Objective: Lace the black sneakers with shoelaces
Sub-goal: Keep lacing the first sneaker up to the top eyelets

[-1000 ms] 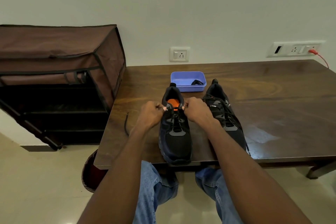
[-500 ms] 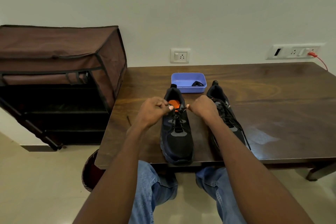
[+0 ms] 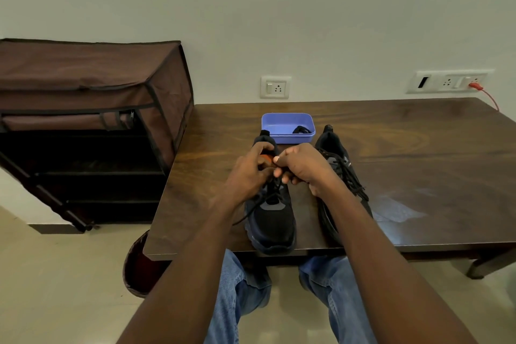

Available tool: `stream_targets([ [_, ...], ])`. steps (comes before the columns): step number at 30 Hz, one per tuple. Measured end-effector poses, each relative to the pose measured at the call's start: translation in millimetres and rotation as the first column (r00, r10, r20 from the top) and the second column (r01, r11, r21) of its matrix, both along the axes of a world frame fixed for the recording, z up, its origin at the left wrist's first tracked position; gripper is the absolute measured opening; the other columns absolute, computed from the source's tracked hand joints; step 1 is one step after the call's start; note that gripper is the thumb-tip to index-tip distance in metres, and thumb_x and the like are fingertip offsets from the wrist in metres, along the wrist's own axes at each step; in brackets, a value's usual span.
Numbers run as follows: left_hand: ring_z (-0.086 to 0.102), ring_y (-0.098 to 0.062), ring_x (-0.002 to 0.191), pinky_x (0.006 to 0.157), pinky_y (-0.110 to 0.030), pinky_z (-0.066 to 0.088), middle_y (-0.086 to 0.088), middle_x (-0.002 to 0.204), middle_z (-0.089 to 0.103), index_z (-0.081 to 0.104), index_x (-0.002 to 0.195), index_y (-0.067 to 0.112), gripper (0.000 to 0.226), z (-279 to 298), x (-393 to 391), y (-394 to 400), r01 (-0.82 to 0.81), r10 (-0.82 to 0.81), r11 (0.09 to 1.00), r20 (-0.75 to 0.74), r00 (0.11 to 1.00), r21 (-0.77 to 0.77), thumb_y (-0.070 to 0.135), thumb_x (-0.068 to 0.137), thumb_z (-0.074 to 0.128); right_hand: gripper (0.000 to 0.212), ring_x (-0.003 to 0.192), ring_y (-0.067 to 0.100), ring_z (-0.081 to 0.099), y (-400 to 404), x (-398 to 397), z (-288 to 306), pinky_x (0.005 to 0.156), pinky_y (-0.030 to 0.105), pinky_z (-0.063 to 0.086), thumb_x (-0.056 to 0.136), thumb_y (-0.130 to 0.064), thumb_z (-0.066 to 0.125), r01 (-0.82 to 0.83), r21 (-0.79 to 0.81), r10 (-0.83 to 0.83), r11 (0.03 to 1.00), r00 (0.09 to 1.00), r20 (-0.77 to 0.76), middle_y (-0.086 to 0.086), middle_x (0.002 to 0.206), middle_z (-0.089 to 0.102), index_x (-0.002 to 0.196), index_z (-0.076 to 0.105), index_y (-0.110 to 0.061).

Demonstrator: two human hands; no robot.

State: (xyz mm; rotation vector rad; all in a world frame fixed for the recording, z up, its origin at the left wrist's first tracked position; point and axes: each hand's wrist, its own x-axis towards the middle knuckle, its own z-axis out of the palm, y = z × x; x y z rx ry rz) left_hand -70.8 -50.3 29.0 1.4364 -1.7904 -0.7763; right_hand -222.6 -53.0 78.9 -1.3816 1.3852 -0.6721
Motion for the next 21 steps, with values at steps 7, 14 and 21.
stream_targets([
  [7, 0.066, -0.011, 0.088, 0.074, -0.018, 0.052, -0.002, 0.101, 0.074, 0.074, 0.112, 0.013, 0.025, -4.3, -2.2, -4.1, -0.083, 0.085, 0.993, 0.019, 0.996, -0.082, 0.003, 0.095, 0.057, 0.019, 0.041, 0.012, 0.048, -3.1, -4.9, -3.0, 0.043, 0.023, 0.032, 0.097, -0.018, 0.061, 0.062, 0.072, -0.061, 0.995, 0.998, -0.017, 0.007, 0.061, 0.064, 0.088, 0.066, -0.002],
  [14, 0.068, -0.013, 0.091, 0.084, -0.032, 0.057, -0.002, 0.098, 0.074, 0.074, 0.103, 0.013, 0.021, -7.0, -3.0, -8.3, -0.140, 0.139, 0.988, -0.016, 0.990, -0.072, 0.002, 0.092, 0.059, 0.017, 0.034, 0.011, 0.039, -7.8, 3.1, -15.4, 0.039, 0.022, 0.028, 0.095, -0.020, 0.058, 0.006, 0.223, 0.048, 0.975, 0.971, -0.235, 0.001, 0.051, 0.062, 0.087, 0.065, -0.006],
  [21, 0.066, -0.003, 0.080, 0.068, -0.012, 0.051, 0.001, 0.095, 0.074, 0.075, 0.102, 0.012, 0.017, -7.4, -5.4, -7.2, -0.052, 0.052, 0.999, 0.015, 0.999, -0.007, 0.003, 0.091, 0.066, 0.016, 0.077, 0.028, 0.059, -6.3, 3.0, -18.9, 0.066, 0.038, 0.042, 0.096, -0.017, 0.050, 0.119, -0.476, -0.390, 0.872, 0.755, -0.527, 0.006, 0.083, 0.061, 0.108, 0.053, -0.006],
])
